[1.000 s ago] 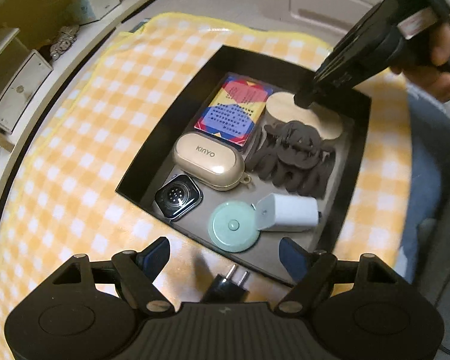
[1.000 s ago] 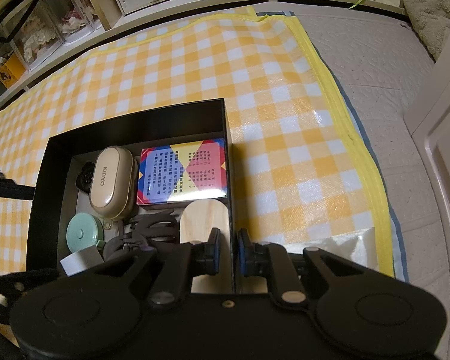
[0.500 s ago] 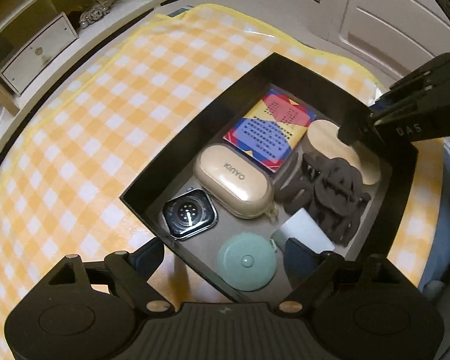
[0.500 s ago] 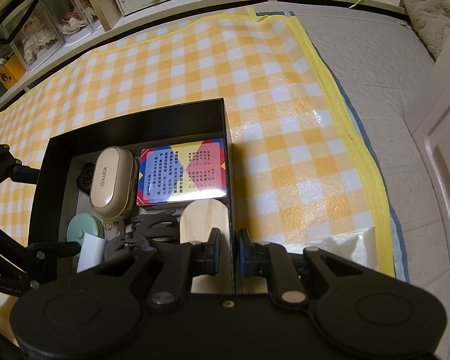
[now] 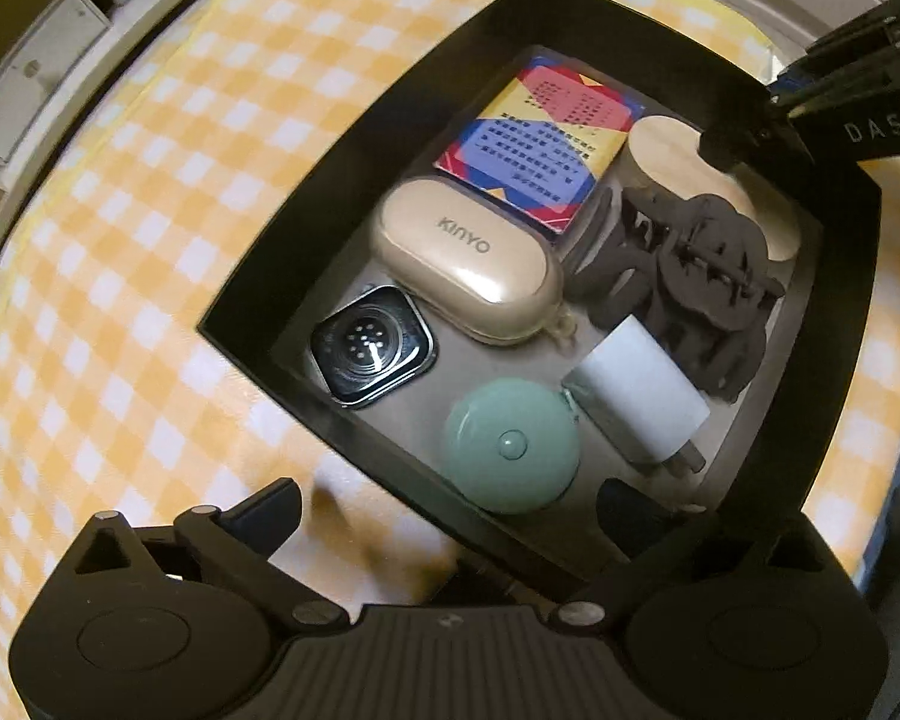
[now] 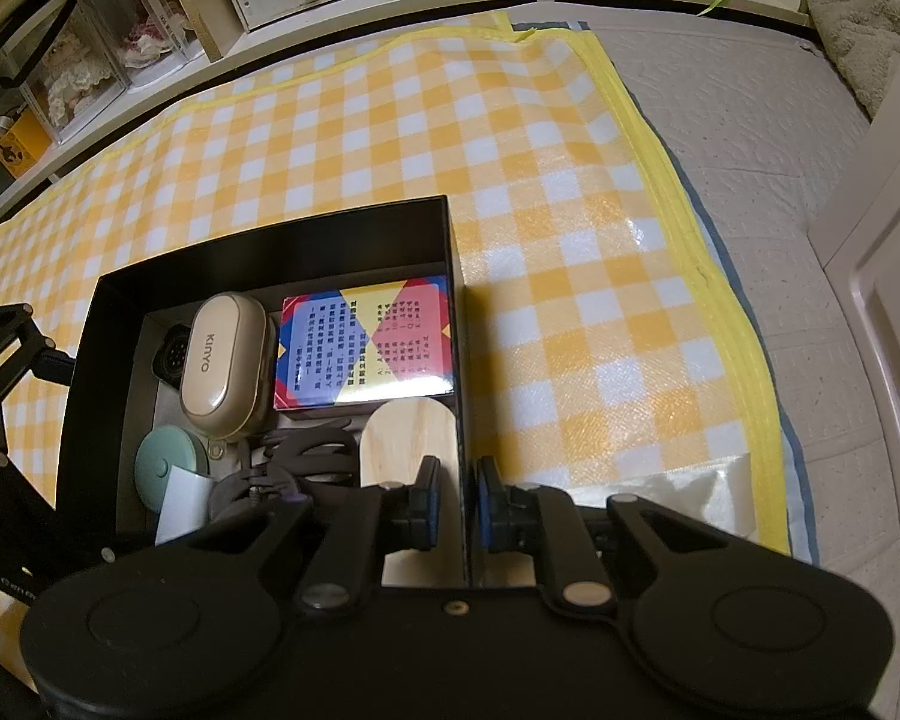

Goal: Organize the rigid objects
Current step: 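Open the left tool and lift it away from the tray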

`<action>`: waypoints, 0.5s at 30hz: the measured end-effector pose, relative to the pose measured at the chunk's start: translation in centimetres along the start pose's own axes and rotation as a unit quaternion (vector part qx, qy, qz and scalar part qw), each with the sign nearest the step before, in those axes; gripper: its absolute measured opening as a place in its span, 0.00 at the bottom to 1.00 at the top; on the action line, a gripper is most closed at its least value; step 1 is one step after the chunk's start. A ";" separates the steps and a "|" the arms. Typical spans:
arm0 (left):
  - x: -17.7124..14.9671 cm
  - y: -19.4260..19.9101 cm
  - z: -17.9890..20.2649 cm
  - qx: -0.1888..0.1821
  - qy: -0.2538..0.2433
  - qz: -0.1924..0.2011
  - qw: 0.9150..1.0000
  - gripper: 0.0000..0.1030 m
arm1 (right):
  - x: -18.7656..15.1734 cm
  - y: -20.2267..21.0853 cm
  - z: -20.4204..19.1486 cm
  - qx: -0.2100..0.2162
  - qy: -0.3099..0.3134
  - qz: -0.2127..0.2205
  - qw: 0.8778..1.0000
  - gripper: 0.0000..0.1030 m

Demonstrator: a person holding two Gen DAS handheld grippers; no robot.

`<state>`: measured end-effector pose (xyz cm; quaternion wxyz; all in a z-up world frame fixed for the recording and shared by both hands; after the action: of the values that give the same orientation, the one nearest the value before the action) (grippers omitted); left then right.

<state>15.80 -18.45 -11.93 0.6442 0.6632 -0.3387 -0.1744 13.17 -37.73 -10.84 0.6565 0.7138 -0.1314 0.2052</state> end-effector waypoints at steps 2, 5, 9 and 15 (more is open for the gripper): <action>0.2 -0.1 -0.1 -0.005 0.009 0.002 1.000 1.00 | 0.0 0.0 0.0 0.000 0.000 0.000 1.000 0.14; 0.6 -0.4 -0.7 0.033 0.021 0.013 0.999 1.00 | 0.0 0.1 -0.1 -0.001 0.002 0.000 1.000 0.14; 1.0 -0.8 -2.0 0.038 0.049 0.014 0.998 1.00 | 0.0 0.1 -0.1 0.000 0.001 0.000 1.000 0.14; 0.7 -0.1 -2.6 0.027 0.061 0.023 0.997 1.00 | 0.0 0.1 0.0 0.000 0.001 0.000 1.000 0.15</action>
<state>18.07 -17.02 -11.58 0.6494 0.6818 -0.3186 -0.1093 13.13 -37.70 -10.77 0.6569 0.7136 -0.1308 0.2053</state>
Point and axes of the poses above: each gripper's, at about its wrist camera, not at the fingertips, and y roughly against the way its jaws point, z to its right, x to its top, the point moved 1 cm from there along -y, roughly the way its jaws point, and after that the axes turned 13 degrees about y, right-handed, at the moved point
